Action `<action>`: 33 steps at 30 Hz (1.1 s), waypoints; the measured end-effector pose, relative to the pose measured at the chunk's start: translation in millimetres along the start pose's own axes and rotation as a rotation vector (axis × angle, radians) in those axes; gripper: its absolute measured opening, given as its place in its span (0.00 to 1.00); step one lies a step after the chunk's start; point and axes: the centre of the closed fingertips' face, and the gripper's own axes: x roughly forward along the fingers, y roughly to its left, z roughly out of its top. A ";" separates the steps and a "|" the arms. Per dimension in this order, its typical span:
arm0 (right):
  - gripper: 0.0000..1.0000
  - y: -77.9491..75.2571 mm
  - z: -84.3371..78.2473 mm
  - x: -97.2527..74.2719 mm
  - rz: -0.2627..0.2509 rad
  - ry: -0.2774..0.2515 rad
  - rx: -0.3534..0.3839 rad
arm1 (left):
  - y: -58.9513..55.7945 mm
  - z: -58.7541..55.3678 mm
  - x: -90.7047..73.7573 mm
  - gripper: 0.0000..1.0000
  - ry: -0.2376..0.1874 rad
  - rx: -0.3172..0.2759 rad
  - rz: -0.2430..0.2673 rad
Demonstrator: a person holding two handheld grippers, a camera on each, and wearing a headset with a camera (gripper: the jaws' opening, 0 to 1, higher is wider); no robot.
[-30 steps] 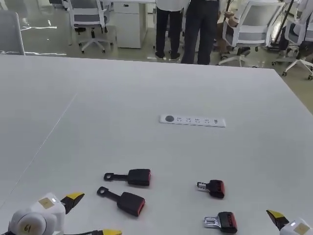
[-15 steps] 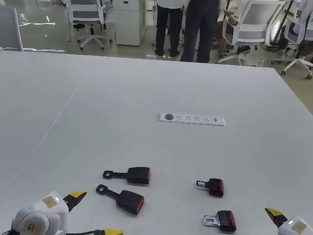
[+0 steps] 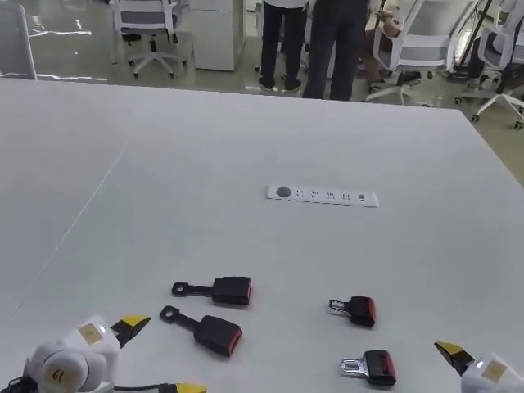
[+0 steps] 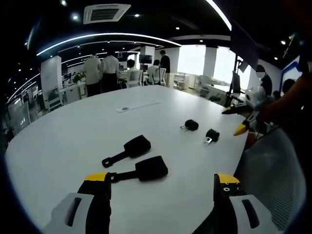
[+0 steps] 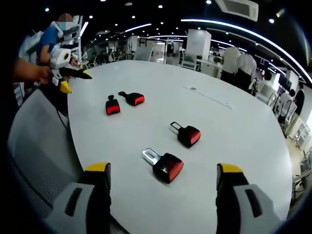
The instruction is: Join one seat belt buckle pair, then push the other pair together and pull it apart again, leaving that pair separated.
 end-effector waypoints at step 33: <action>0.87 -2.8 2.8 22.3 0.162 0.055 -0.079 | 10.1 1.3 29.3 0.74 0.073 0.063 -0.064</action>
